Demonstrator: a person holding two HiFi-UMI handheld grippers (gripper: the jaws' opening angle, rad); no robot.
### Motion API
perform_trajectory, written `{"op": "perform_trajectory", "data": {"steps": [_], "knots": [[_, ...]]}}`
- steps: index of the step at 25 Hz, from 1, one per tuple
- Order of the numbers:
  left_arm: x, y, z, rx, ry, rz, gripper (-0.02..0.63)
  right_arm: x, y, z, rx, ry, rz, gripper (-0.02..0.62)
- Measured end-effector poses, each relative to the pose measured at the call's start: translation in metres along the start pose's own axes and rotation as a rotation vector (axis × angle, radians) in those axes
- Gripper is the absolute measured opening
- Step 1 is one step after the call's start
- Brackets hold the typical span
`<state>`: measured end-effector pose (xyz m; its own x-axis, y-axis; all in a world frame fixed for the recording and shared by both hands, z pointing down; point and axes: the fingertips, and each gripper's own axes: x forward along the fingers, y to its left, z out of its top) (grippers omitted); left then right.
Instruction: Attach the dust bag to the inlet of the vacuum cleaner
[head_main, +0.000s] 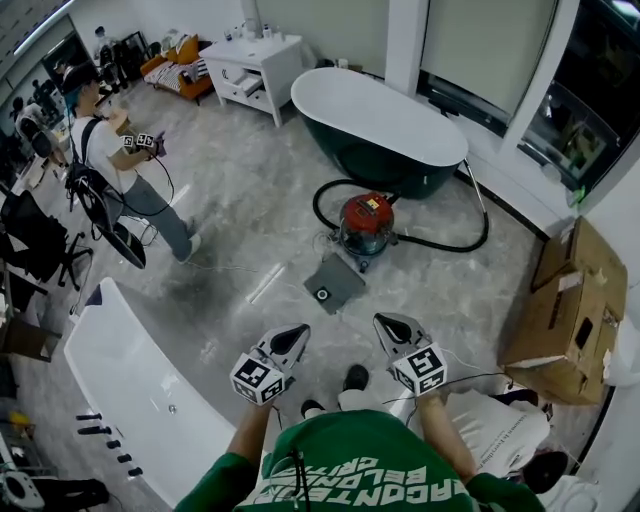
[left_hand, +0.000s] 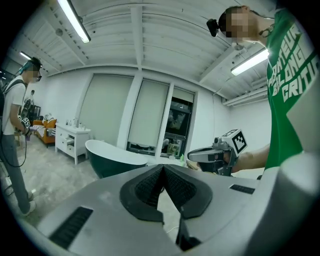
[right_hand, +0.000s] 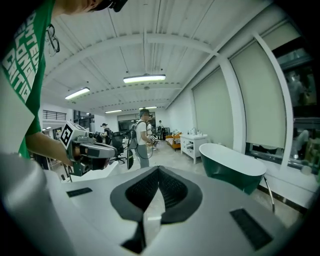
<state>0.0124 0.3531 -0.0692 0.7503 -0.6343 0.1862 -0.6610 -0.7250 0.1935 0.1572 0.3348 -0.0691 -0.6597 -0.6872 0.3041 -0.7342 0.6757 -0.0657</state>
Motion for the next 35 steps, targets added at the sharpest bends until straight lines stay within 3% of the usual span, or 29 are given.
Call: {"op": "perform_trajectory", "data": {"steps": [11,21,27,35], "knots": [[0.039,-0.001,-0.001,0.006,0.059,0.013,0.003,0.019,-0.035,-0.014,0.051,0.024,0.061,0.009],[0.044,0.027,-0.015,-0.044,0.069,0.031,0.003,0.051,-0.039,-0.02,0.055,0.07,0.086,0.009],[0.058,0.069,-0.011,-0.056,0.049,-0.024,0.003,0.091,-0.047,-0.011,0.062,0.088,0.049,0.009],[0.084,0.166,0.006,-0.066,0.056,-0.146,0.003,0.177,-0.047,0.016,0.063,0.114,-0.021,0.009]]}}
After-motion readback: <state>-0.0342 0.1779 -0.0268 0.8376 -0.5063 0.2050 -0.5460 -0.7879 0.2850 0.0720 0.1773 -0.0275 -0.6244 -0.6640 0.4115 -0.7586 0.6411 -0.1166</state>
